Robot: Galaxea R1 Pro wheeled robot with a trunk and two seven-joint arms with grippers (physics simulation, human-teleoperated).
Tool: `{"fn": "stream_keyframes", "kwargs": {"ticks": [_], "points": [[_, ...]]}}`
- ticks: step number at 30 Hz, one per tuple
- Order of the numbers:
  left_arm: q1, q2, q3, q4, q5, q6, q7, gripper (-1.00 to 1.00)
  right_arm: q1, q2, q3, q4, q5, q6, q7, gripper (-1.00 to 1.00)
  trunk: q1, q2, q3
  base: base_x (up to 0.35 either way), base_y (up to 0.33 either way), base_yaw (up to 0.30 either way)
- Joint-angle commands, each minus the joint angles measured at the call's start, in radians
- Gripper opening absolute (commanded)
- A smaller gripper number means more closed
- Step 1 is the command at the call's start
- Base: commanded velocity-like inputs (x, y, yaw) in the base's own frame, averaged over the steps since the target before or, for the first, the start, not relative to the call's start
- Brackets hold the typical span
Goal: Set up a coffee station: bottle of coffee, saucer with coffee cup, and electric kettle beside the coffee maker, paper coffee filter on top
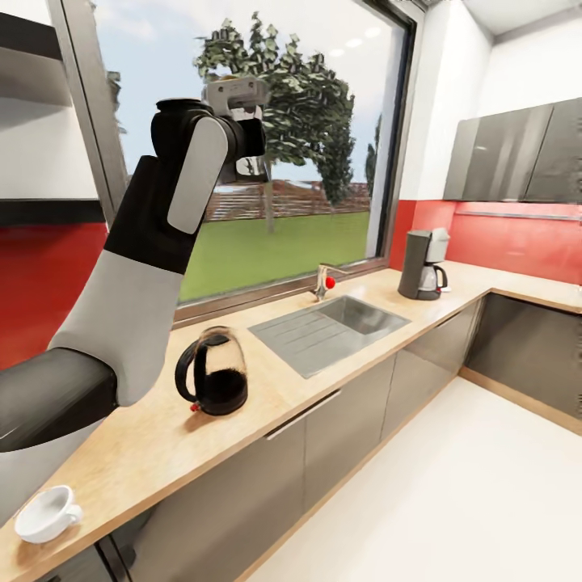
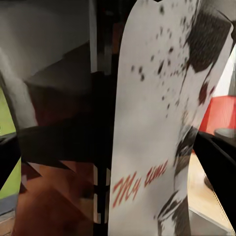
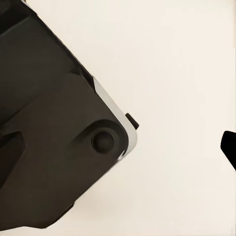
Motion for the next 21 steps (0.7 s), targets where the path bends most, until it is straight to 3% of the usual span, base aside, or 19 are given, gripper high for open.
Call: {"fn": "stream_keyframes", "kwargs": {"ticks": [1, 6, 8, 10, 11, 12, 14, 17, 18, 21], "points": [[-0.001, 0.000, -0.002, 0.000, 0.008, 0.001, 0.010, -1.00, -0.001, 0.000, 0.006, 0.001, -0.011, -0.004, 0.003, 1.00, 0.000, -0.002, -0.002, 0.000, -0.281, -0.049], [-0.001, 0.000, -0.002, 0.000, 0.008, 0.001, 0.007, -1.00, -0.005, -0.009, -0.013, -0.005, -0.031, -0.003, 0.002, 1.00, 0.000, -0.002, -0.002, 0.000, -0.294, -0.017], [-0.001, 0.000, -0.002, 0.000, 0.008, 0.001, 0.006, -1.00, -0.011, -0.022, -0.056, -0.007, -0.081, -0.002, 0.003, 1.00, 0.000, -0.002, -0.002, 0.000, -0.299, -0.005], [-0.001, 0.000, -0.002, 0.000, 0.008, 0.001, 0.006, -1.00, -0.025, -0.039, -0.110, -0.016, -0.160, -0.001, 0.003, 1.00, 0.000, -0.002, -0.002, 0.000, -0.300, -0.002], [-0.001, 0.000, -0.003, -0.001, 0.008, 0.001, 0.005, -1.00, -0.042, -0.054, -0.144, -0.049, -0.241, 0.001, 0.004, 1.00, 0.000, -0.002, -0.002, 0.000, -0.301, -0.001], [-0.001, 0.000, -0.005, -0.001, 0.008, 0.002, 0.005, -1.00, -0.058, -0.069, -0.170, -0.177, -0.393, 0.034, 0.003, 1.00, 0.000, -0.002, -0.002, 0.000, -0.301, 0.000], [-0.001, 0.000, -0.004, -0.002, 0.008, 0.002, 0.005, -1.00, -0.061, -0.075, -0.176, -0.263, -0.455, 0.104, 0.003, 1.00, 0.000, -0.002, -0.002, 0.000, -0.301, 0.000], [-0.001, 0.000, -0.004, -0.001, 0.008, 0.002, 0.005, -1.00, -0.062, -0.077, -0.179, -0.373, -0.513, 0.222, 0.003, 1.00, 0.000, -0.002, -0.002, 0.000, -0.301, 0.000], [-0.001, 0.000, -0.004, -0.001, 0.008, 0.003, 0.005, -1.00, -0.057, -0.079, -0.182, -0.561, -0.605, 0.408, 0.003, 1.00, 0.000, -0.002, -0.002, 0.000, -0.301, 0.000], [0.000, 0.000, -0.003, 0.000, 0.008, 0.003, 0.005, -1.00, -0.031, -0.081, -0.183, -0.722, -0.718, 0.558, 0.004, 1.00, 0.000, -0.002, -0.002, 0.000, -0.240, -0.050]]}}
